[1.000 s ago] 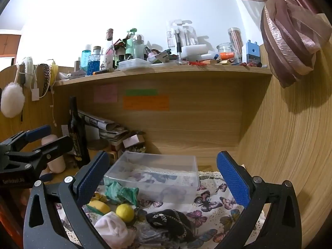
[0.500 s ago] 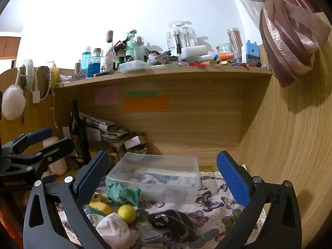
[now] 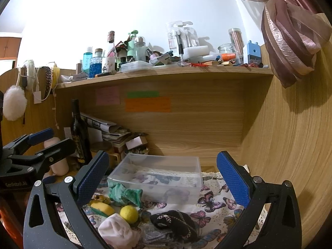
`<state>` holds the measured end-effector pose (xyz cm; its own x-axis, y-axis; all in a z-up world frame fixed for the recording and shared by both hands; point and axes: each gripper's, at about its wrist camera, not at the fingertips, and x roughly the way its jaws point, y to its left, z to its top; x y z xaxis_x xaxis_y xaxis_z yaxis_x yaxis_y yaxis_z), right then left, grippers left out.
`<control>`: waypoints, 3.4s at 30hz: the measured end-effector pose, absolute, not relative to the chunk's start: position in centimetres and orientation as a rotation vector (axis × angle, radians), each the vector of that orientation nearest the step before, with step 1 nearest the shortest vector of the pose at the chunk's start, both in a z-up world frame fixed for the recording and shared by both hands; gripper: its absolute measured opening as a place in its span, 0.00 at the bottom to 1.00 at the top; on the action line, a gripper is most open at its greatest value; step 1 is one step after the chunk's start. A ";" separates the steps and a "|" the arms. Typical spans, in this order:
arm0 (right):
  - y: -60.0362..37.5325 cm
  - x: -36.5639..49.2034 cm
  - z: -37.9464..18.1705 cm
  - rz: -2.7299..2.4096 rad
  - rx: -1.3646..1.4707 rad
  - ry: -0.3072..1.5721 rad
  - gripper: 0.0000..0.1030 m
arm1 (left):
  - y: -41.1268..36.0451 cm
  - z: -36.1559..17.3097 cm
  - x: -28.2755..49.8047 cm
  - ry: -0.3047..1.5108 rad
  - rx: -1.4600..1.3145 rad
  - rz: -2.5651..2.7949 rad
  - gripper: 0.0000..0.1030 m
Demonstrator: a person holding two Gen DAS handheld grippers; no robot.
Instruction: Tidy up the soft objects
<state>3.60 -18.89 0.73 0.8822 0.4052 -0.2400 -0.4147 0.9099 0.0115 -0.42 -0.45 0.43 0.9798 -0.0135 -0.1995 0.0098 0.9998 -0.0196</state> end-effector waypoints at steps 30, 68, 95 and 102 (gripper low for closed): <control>-18.8 3.6 0.9 0.432 -0.023 0.233 1.00 | -0.4 0.3 -0.5 0.186 -0.028 -0.016 1.00; -19.1 7.5 -5.7 0.423 -0.061 0.498 1.00 | 3.5 -8.7 4.3 0.545 -0.091 0.027 1.00; -18.3 11.3 -11.8 0.531 -0.046 0.736 0.30 | 6.1 -14.9 7.6 0.740 -0.169 0.006 0.21; -18.9 11.3 -10.8 0.495 -0.050 0.685 0.18 | 7.0 -13.1 7.0 0.674 -0.173 0.018 0.13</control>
<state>11.29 -18.88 -10.75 0.6632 0.4222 -0.6180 -0.4543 0.8833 0.1159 7.02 7.01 -13.14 0.7816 -0.0391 -0.6226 -0.0730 0.9855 -0.1534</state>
